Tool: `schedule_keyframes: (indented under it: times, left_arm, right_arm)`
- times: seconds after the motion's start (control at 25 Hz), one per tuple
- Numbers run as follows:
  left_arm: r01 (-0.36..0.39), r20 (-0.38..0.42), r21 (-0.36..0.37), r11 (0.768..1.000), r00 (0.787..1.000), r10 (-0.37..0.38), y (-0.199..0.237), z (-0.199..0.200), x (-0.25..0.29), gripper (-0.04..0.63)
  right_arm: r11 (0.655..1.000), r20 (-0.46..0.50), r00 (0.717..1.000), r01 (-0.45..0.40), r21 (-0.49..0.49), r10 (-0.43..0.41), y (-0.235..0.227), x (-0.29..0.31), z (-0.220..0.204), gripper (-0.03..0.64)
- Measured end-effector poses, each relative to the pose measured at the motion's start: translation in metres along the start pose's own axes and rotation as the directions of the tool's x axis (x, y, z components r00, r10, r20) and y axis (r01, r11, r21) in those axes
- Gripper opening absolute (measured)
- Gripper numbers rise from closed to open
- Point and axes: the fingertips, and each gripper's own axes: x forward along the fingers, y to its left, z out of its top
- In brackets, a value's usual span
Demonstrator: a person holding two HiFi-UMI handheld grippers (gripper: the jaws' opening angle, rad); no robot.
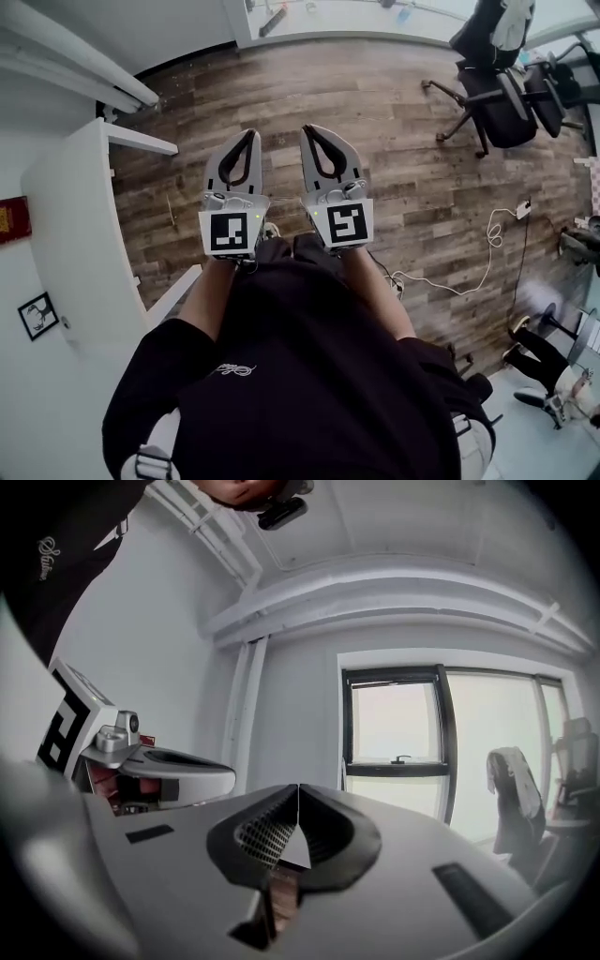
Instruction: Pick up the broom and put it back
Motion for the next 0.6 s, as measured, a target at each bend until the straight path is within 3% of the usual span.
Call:
schedule_keyframes:
  times: [0.36,0.6]
  left_arm:
    - [-0.118,-0.035,-0.032,0.992,0.992,0.117,-0.017,-0.007,0.039,0.002]
    - [-0.124,-0.073,-0.036,0.992,0.99,0.121,-0.009,-0.018,0.076,0.002]
  right_arm:
    - [0.998,0.008,0.998,-0.07,0.002,0.07,-0.039,0.01,-0.013,0.023]
    - [0.997,0.001,0.998,-0.063,0.046,0.063,-0.065,0.043,-0.022,0.023]
